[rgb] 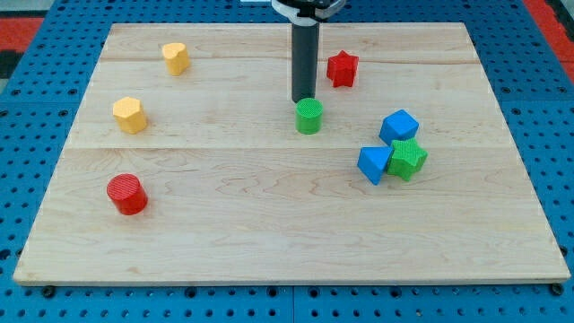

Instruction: Move the red star towards the top center of the board

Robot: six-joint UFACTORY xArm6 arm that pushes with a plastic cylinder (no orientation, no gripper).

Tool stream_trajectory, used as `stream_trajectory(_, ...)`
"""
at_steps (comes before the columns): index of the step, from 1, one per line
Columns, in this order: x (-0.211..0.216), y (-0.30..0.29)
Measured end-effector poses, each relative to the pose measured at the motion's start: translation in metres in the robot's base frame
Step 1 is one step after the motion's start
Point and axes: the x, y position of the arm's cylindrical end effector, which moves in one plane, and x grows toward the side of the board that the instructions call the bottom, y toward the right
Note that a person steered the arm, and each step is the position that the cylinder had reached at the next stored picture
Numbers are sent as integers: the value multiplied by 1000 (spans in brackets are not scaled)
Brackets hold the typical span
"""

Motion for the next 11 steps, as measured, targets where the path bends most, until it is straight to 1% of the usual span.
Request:
stream_trajectory(1, 2, -13)
stream_trajectory(2, 16, -31)
stream_trajectory(3, 39, 27)
stream_trajectory(4, 39, 56)
stream_trajectory(5, 38, 53)
stream_trajectory(6, 7, 56)
stream_trajectory(7, -7, 71)
stream_trajectory(8, -18, 104)
stream_trajectory(9, -38, 85)
stream_trajectory(11, -50, -2)
